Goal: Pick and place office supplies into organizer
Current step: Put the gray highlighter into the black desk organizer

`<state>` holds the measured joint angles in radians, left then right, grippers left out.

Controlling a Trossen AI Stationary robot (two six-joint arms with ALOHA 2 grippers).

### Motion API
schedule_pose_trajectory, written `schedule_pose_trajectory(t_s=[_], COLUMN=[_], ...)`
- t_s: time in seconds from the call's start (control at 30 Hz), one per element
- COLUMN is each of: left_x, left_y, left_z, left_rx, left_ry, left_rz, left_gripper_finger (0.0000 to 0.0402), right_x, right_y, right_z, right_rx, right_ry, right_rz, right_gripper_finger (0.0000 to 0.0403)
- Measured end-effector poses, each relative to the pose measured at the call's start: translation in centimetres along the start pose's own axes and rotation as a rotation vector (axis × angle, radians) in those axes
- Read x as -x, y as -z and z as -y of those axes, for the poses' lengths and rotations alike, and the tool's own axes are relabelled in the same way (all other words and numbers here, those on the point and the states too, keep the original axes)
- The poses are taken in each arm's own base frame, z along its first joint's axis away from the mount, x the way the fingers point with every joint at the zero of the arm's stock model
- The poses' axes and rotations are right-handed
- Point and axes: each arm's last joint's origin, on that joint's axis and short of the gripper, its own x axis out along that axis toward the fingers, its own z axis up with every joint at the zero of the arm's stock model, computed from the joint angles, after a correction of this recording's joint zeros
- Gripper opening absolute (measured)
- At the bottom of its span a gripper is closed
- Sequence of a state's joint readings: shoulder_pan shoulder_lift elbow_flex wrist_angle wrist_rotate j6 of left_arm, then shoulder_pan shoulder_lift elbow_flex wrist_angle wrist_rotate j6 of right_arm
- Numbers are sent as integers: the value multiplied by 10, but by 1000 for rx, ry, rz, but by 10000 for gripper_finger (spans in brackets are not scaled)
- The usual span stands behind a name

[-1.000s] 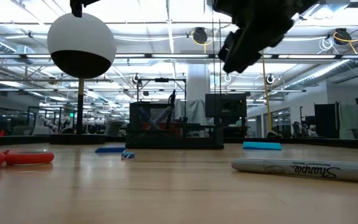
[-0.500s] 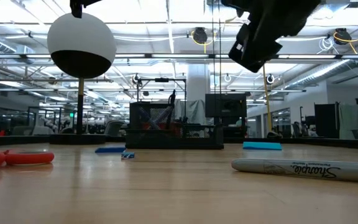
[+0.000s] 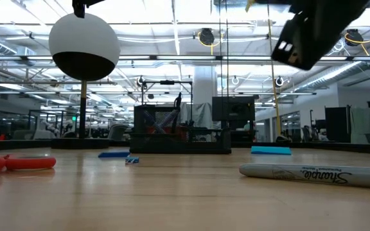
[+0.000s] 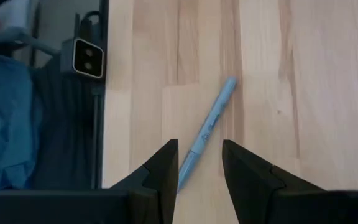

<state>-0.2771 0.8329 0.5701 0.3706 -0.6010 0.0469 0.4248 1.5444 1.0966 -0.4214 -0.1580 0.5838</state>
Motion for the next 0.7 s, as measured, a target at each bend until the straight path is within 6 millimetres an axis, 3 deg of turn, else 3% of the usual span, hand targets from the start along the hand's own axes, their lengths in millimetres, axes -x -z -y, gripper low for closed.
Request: schedule_pose_trajectory(t_s=[0.33,0.57,0.7], left_x=[0,0,0], left_y=[-3,-3,-3], left_z=[-1,-1,-1], left_rx=[-17,-10,1], left_ry=[-7,-6,-6], left_rz=[28,28,23], left_gripper_finger=[118,118,118], right_x=[3,-23,-38], right_y=[13,21,13], right_z=[-25,-27,-38], right_rx=[-96,-148,-141], right_ry=[109,186,267], right_rz=[-8,-114,-197], right_gripper_finger=[114,114,114])
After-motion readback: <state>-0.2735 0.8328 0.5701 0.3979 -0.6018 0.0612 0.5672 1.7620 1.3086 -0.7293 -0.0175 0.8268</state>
